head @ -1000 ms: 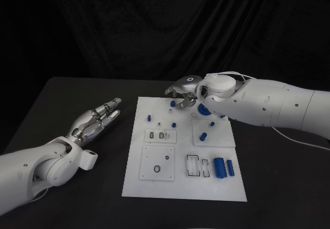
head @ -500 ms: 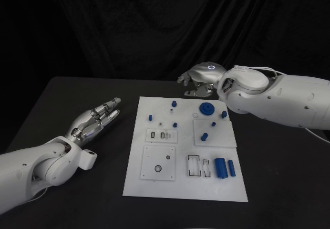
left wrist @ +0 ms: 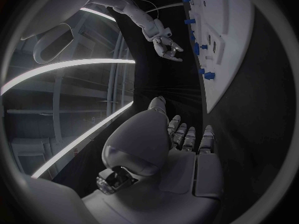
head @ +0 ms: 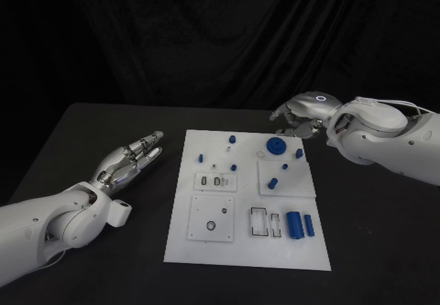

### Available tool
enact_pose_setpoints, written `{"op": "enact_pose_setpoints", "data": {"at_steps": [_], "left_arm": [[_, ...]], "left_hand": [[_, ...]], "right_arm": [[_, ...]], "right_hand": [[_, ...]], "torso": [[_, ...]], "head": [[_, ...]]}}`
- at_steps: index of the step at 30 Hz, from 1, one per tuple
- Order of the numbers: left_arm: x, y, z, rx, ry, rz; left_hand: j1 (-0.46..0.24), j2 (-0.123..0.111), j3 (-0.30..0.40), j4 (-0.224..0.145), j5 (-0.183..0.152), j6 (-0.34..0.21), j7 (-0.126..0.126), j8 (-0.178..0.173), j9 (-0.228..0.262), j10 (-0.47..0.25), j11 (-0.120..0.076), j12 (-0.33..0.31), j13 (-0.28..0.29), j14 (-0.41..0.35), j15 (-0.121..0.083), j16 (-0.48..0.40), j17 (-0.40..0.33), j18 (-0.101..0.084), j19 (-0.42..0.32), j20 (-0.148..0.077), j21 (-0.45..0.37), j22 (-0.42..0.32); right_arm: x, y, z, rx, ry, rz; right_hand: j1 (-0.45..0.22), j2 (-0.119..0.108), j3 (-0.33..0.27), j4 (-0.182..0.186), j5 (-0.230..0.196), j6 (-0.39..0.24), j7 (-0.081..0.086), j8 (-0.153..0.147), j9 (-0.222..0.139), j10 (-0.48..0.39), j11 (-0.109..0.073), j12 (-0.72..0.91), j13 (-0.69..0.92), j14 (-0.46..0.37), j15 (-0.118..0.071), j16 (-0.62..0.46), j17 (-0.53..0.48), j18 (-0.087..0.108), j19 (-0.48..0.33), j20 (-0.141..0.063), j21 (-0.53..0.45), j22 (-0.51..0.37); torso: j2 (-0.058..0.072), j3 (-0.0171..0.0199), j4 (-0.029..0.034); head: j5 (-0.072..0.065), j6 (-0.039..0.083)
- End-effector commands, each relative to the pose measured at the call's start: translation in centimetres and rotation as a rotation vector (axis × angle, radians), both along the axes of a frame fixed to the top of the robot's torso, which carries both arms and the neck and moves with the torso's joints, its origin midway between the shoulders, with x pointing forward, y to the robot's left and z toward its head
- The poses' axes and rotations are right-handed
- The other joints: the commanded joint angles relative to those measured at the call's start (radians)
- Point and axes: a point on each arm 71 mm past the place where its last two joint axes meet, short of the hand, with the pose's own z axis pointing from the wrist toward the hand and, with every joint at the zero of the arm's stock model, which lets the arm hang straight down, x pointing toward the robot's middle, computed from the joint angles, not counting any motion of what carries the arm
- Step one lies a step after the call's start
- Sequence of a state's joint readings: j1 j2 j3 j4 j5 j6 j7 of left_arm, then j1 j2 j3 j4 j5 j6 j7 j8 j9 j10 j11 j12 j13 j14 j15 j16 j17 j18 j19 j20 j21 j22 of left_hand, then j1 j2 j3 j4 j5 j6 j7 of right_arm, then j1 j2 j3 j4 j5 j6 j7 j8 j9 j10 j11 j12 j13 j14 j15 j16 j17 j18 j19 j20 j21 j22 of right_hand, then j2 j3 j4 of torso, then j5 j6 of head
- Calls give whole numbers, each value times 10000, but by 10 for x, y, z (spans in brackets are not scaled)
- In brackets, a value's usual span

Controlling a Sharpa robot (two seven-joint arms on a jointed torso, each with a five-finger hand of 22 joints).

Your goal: Assemble the parts on the task board

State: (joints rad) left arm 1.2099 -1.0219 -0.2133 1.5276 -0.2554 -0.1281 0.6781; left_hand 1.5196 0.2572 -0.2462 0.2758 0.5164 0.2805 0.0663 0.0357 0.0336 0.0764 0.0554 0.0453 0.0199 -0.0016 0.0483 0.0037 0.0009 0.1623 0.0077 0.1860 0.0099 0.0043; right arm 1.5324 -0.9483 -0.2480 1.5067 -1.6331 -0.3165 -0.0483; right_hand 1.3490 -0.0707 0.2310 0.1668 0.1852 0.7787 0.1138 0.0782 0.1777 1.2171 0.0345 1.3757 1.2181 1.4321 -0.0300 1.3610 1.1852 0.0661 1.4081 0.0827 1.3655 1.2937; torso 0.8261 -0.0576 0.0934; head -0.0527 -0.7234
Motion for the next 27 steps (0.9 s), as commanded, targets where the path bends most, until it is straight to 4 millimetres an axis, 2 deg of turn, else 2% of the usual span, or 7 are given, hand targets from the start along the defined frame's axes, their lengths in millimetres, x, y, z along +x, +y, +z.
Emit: {"op": "enact_pose_setpoints", "data": {"at_steps": [1,7,11,14,16,19,27], "left_arm": [[-3,-2,14,-929,-1616,-343],[-3,-4,13,-949,-1620,-382],[-3,-4,13,-944,-1616,-380],[-3,-3,13,-942,-1611,-380],[-3,-3,13,-939,-1608,-378],[-2,-3,13,-936,-1604,-376],[-2,-3,13,-928,-1587,-385]], "left_hand": [[132,1,87,2,55,-21,-2,-23,-1,-14,64,-61,-14,16,62,-37,-9,187,4,94,-15,13],[143,5,96,-1,70,-34,-16,-25,-3,-20,73,-63,-15,16,76,-37,-9,187,4,103,-15,13],[144,5,96,-1,71,-37,-16,-25,-3,-18,73,-62,-15,16,77,-37,-9,187,0,103,-19,10],[144,5,96,-1,71,-37,-16,-25,-3,-18,73,-62,-15,16,77,-37,-9,187,0,103,-19,10],[144,5,96,-1,71,-37,-16,-25,-3,-18,73,-62,-15,16,77,-37,-9,187,0,103,-19,10],[151,5,101,-4,79,-35,-19,-25,-3,-17,76,-61,-14,16,87,-37,-9,188,2,103,-18,11],[155,5,104,-6,85,-41,-19,-25,-3,-18,78,-62,-15,16,93,-37,-9,188,1,105,-19,11]], "right_arm": [[-1,-9,-6,7,384,-821],[-4,-19,-17,-5,644,-1334],[-5,-21,-23,6,727,-1463],[-5,-21,-25,2,769,-1507],[-5,-21,-26,-7,801,-1540],[-4,-21,-27,-13,812,-1577],[-3,-17,-29,-2,796,-1456]], "right_hand": [[-245,16,-134,200,-46,30,8,-54,-46,1461,-76,1025,1592,662,-32,1146,1910,-205,444,-38,684,1376],[-547,18,-350,409,-149,83,-58,-41,-87,2072,-127,1341,2182,384,-59,913,1525,-88,81,-62,369,1130],[-594,19,-425,433,-166,221,-67,11,-79,2775,-153,1645,2814,584,-95,1114,1929,-143,250,-91,544,1321],[-608,22,-487,441,-149,444,-87,87,-59,3477,-205,1928,3468,922,-175,1439,2561,-99,217,-166,417,1207],[-616,24,-528,449,-150,522,-110,90,-65,3536,-239,1951,3527,1147,-219,1717,3120,-168,443,-218,612,1396],[-590,24,-555,429,-123,604,-133,96,-67,3536,-268,1951,3527,1288,-251,1927,3531,-267,720,-255,906,1680],[-494,30,-599,282,212,794,-110,117,63,3536,-241,1951,3527,1387,-229,2098,3856,-351,962,-256,1139,1926]], "torso": [[13,-2,17],[24,6,62],[31,32,-6],[33,36,-4],[29,21,46],[31,14,60],[20,11,43]], "head": [[-29,-33],[-66,-64],[-18,-76],[-20,-73],[-75,-86],[-109,-73],[-157,-95]]}}
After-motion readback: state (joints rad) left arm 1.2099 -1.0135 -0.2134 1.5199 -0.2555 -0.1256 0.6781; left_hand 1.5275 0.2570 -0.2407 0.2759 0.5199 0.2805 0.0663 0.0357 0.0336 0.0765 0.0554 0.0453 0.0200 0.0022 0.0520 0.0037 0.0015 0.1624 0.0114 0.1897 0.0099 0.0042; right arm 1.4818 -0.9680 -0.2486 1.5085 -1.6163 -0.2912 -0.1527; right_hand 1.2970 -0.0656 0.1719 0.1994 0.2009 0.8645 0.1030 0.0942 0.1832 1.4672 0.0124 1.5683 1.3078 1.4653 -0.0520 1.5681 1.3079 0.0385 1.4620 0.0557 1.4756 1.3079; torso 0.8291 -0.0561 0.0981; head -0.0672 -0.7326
